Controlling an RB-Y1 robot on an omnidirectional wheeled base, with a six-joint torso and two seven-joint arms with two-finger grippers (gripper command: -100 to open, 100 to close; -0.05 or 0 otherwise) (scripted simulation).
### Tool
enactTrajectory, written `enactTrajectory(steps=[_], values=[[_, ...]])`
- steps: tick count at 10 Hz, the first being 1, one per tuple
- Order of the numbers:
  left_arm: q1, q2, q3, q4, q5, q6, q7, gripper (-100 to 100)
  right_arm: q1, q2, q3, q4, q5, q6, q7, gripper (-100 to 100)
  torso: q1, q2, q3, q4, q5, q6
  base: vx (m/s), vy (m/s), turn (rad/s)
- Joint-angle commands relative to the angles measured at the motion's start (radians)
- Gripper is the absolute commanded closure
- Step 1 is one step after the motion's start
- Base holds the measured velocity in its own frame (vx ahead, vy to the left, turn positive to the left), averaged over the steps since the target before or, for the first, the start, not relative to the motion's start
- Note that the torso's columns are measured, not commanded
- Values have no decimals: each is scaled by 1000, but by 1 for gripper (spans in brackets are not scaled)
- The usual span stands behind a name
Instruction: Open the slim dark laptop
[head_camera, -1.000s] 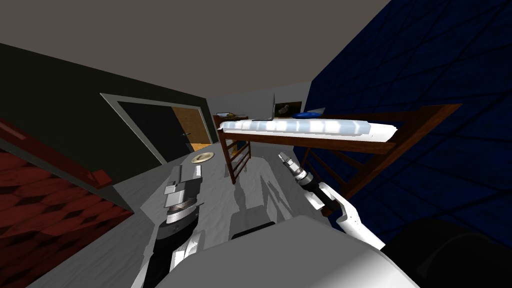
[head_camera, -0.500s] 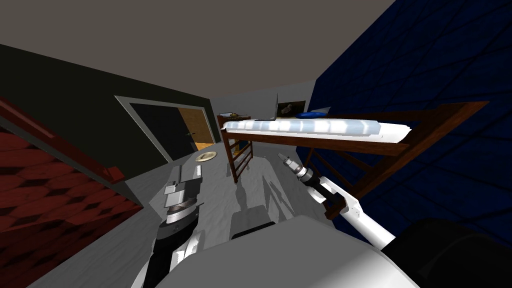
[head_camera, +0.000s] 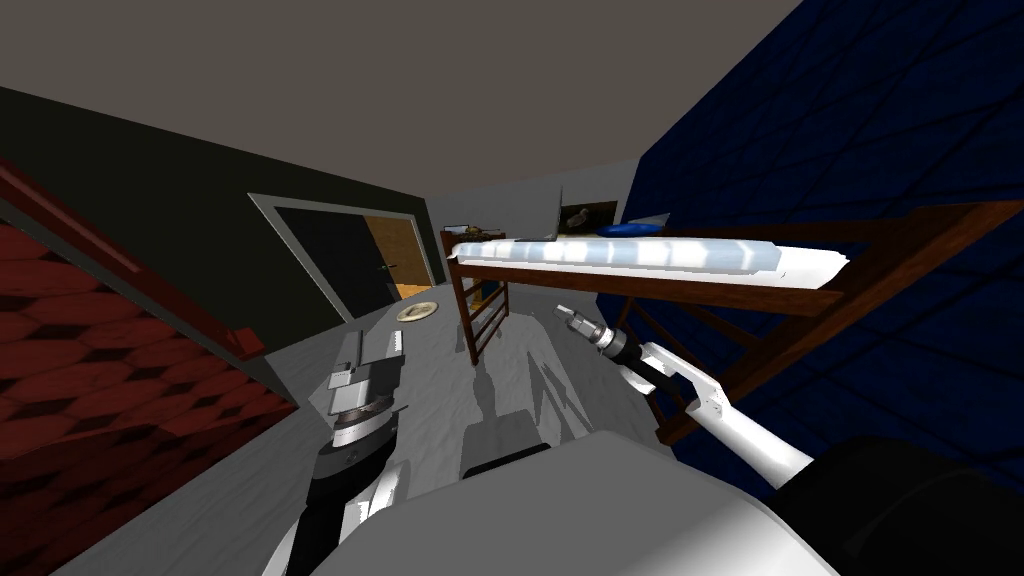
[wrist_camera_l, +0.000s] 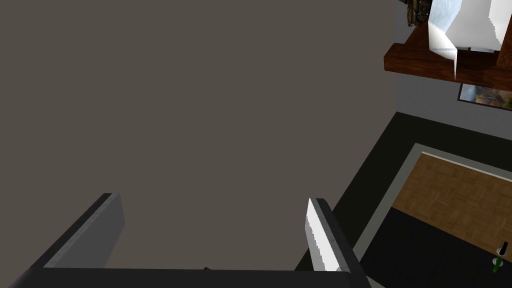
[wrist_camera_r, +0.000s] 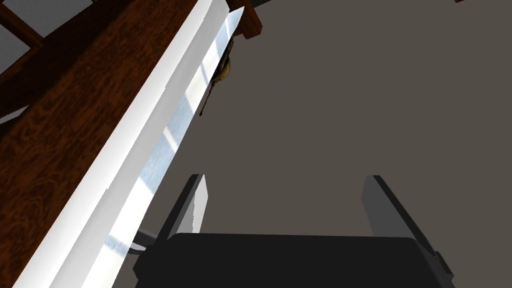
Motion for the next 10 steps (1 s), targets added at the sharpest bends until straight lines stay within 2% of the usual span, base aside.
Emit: enactTrajectory(steps=[1, 2, 4, 5, 7, 8, 10], values=[[0, 0, 0, 0, 0, 0, 0, 0, -13, -69, -3, 14, 17, 0, -2, -100, 0, 0, 0, 0, 0, 1, 5, 10, -9], [0, 0, 0, 0, 0, 0, 0, 0, -35, -105, -14, 40, 54, -1, -7, -100, 0, 0, 0, 0, 0, 1, 11, 21, 106], [0, 0, 0, 0, 0, 0, 0, 0, -35, -158, -14, 40, 54, -1, -7, -100, 0, 0, 0, 0, 0, 1, 6, 15, 26], [0, 0, 0, 0, 0, 0, 0, 0, -57, -191, -24, 68, 91, -1, -11, -100, 0, 0, 0, 0, 0, 1, 5, 23, 107], [0, 0, 0, 0, 0, 0, 0, 0, -57, -250, -24, 68, 91, -1, -11, -100, 0, 0, 0, 0, 0, 1, 6, 14, 18], [0, 0, 0, 0, 0, 0, 0, 0, -81, -283, -35, 97, 129, -2, -15, -100, 0, 0, 0, 0, 0, 1, 10, 20, 111], [0, 0, 0, 0, 0, 0, 0, 0, -81, -343, -35, 97, 129, -2, -15, -100, 0, 0, 0, 0, 0, 1, 8, 12, 19]])
